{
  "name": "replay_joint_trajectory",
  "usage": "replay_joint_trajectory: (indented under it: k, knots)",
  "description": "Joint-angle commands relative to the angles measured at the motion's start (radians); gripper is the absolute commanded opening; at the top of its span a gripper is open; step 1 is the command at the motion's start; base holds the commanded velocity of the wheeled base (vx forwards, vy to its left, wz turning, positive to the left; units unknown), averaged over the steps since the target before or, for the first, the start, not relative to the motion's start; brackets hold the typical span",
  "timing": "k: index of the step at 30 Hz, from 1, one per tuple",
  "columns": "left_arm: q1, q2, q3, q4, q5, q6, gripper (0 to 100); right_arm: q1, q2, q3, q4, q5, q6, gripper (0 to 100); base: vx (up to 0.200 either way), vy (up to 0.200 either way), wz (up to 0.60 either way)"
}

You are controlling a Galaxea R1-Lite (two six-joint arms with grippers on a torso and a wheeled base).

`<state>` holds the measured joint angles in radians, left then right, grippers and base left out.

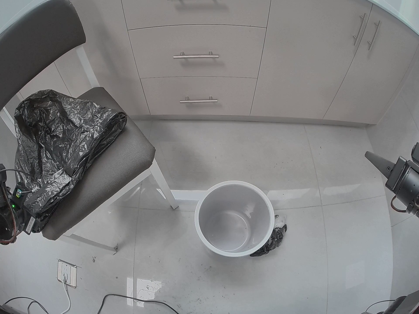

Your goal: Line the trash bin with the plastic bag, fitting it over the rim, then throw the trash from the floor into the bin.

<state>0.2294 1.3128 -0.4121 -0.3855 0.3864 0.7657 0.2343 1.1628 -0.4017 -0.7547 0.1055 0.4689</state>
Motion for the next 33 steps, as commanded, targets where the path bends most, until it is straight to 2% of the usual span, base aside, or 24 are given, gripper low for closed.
replay_joint_trajectory:
  k: [1,15,16,23,25,28,30,32,33]
  knots:
    - [0.004,0.068,0.001,-0.03,0.002,-0.011,100,0.0,-0.005,0.0,0.0,0.0,0.0,0,0.0,0.0,0.0]
    - [0.031,0.114,0.004,-0.036,0.002,-0.013,100,0.002,-0.006,-0.002,-0.002,0.0,0.0,0,0.0,0.0,0.0]
    - [0.031,0.114,0.004,-0.036,0.002,-0.013,0,0.002,-0.006,-0.002,-0.002,0.0,0.0,0,0.0,0.0,0.0]
    - [0.031,0.102,0.01,-0.036,-0.007,-0.019,0,0.002,0.0,0.009,-0.049,0.0,-0.003,0,0.0,0.0,0.0]
    - [0.03,0.103,0.018,-0.036,-0.077,-0.071,0,0.002,0.008,0.011,-0.049,0.0,-0.003,0,0.0,0.0,0.0]
    - [0.011,0.109,0.003,-0.036,-0.205,-0.198,0,0.002,0.015,0.021,-0.049,0.0,-0.004,0,0.0,0.0,0.0]
    - [-0.053,0.097,-0.022,-0.036,-0.354,-0.37,0,0.007,0.017,0.023,-0.051,0.0,-0.006,0,0.0,0.0,0.0]
    - [-0.131,0.066,-0.059,-0.038,-0.494,-0.595,0,0.011,0.021,0.024,-0.051,0.0,-0.009,0,0.0,0.0,0.0]
    - [-0.147,0.054,-0.066,-0.039,-0.529,-0.657,0,0.013,0.021,0.026,-0.051,0.0,-0.01,0,0.0,0.0,0.0]
